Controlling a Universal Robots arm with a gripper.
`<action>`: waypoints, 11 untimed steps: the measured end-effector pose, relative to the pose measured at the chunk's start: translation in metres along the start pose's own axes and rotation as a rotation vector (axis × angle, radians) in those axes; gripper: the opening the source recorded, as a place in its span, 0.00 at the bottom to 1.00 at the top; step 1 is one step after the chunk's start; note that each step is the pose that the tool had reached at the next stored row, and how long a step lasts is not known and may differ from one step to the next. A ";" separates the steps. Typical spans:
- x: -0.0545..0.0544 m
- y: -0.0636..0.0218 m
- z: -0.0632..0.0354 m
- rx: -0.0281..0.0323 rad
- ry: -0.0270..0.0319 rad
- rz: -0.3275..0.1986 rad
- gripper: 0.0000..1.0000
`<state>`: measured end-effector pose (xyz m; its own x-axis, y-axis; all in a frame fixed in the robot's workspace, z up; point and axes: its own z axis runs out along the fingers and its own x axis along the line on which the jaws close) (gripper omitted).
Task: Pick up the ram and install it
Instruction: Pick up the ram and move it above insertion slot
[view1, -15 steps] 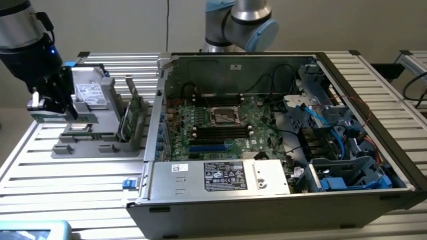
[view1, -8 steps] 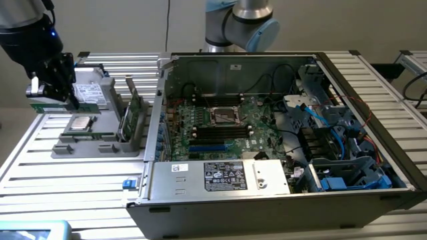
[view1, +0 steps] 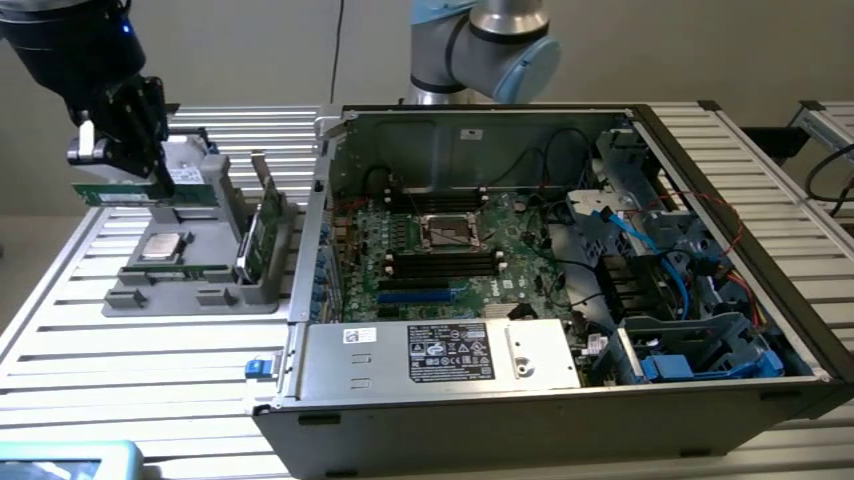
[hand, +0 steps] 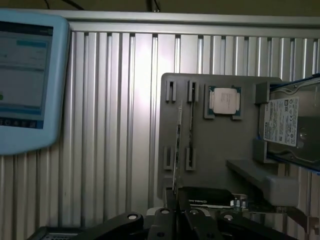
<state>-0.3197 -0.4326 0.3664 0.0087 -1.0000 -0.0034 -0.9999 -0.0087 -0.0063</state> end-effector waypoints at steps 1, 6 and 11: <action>0.000 -0.0038 -0.0037 0.0001 -0.0001 0.000 0.14; 0.000 -0.0223 -0.0221 -0.0002 -0.0001 0.000 0.14; 0.000 -0.0424 -0.0334 -0.0024 -0.0001 0.000 0.14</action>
<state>-0.2774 -0.4326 0.4000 0.0088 -1.0000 -0.0035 -1.0000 -0.0088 -0.0039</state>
